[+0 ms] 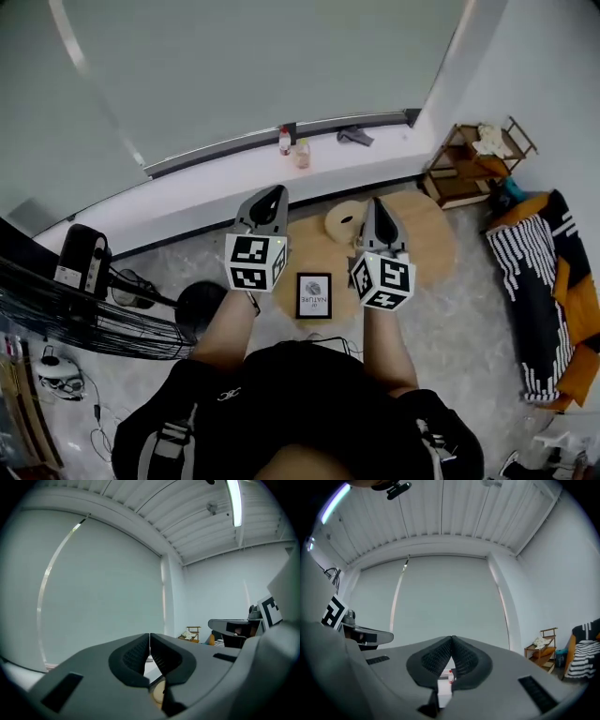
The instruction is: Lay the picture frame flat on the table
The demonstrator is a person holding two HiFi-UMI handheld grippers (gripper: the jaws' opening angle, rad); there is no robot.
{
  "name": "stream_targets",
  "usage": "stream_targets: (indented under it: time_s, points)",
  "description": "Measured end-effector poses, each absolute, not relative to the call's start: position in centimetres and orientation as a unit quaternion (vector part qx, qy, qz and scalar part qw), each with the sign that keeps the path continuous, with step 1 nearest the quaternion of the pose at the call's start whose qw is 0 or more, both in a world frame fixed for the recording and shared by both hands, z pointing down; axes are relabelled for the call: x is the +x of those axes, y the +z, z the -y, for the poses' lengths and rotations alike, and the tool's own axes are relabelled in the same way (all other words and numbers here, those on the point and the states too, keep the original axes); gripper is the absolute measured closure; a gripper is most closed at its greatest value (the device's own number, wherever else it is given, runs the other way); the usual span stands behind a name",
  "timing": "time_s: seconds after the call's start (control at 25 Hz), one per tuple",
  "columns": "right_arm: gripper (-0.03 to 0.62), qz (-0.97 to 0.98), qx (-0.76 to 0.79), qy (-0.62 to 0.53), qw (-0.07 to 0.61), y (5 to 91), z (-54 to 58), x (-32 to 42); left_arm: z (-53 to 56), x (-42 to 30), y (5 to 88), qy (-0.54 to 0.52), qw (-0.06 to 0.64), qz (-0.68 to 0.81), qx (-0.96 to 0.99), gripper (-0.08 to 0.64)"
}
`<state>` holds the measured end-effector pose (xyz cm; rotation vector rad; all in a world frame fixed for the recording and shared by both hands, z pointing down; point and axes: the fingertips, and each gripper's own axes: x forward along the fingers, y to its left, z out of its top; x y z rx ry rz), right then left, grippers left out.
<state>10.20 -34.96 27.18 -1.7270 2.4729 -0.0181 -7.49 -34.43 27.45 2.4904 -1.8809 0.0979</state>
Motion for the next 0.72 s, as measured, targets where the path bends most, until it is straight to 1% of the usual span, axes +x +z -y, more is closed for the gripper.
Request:
stream_targets:
  time_s: [0.28,0.48,0.72]
  points:
    - [0.580,-0.820,-0.572,-0.009,0.025,28.5,34.3,11.0,33.6,-6.9,28.4,0.049,0.022,0.604,0.795,0.537]
    - [0.578,-0.825,-0.564,-0.009,0.031,28.2,34.5,12.3,33.6,-5.4,28.9,0.052,0.032,0.602,0.796,0.537]
    - [0.578,-0.828,-0.560,-0.005,0.021,29.1,34.3,13.2,33.5,-3.7,29.2,0.061,0.028,0.603,0.795,0.537]
